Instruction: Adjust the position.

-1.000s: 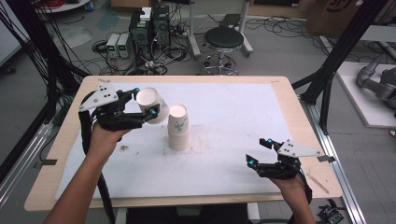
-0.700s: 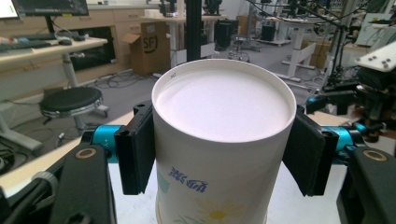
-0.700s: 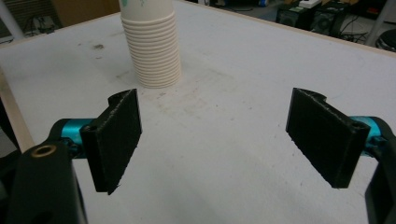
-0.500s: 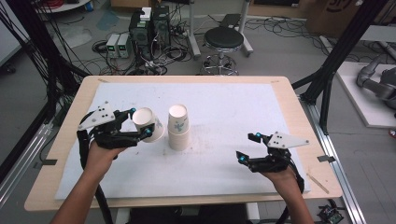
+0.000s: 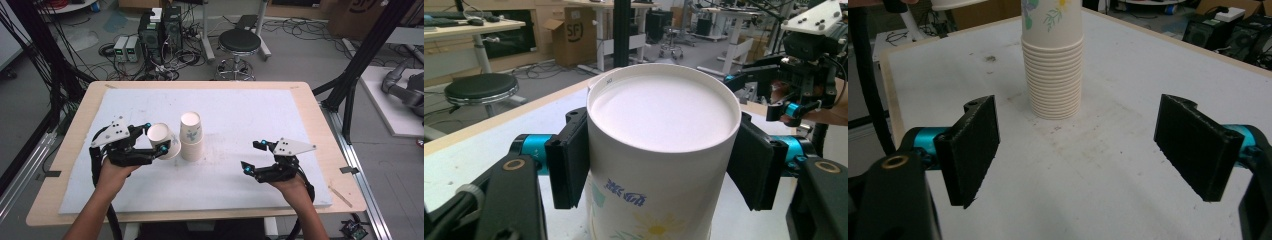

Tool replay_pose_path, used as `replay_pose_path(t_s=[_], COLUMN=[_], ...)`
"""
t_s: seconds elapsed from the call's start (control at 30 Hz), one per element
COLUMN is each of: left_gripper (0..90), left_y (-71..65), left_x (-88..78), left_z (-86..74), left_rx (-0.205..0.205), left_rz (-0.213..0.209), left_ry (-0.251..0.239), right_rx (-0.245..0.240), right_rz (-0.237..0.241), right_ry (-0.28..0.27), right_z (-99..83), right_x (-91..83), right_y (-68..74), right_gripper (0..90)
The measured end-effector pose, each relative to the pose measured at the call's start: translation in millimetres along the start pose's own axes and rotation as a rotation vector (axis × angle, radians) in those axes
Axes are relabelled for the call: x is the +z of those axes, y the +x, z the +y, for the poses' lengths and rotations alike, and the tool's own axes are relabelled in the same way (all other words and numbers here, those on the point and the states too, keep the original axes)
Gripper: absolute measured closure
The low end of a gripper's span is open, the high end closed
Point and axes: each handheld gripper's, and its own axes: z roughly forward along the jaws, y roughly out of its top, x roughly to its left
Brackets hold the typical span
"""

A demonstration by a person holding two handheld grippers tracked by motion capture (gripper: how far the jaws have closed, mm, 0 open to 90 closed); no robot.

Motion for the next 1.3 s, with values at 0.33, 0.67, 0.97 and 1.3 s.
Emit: replay_pose_path(t_s=[0.33, 0.67, 0.97, 1.3], left_gripper=[32.9, 33.2, 33.5, 34.0], left_y=[-4.8, -18.2, -31.7, -42.2], left_x=[10.1, 26.4, 43.8, 55.2], left_z=[-11.1, -13.3, -13.5, -12.1], left_rx=[-0.027, -0.006, 0.018, 0.039], left_rz=[-0.035, -0.121, -0.2, -0.275], left_ry=[0.016, 0.03, 0.059, 0.072], right_rx=[-0.007, -0.04, -0.057, -0.066], right_rz=[0.047, 0.109, 0.148, 0.195], right_ry=[0.009, -0.006, -0.008, 0.009], right_z=[-1.9, 1.2, 2.9, 4.8], right_x=[9.1, 16.0, 23.4, 32.7], right_y=[5.3, 16.6, 24.6, 32.9], right_gripper=[18.7, 18.7, 18.7, 18.7])
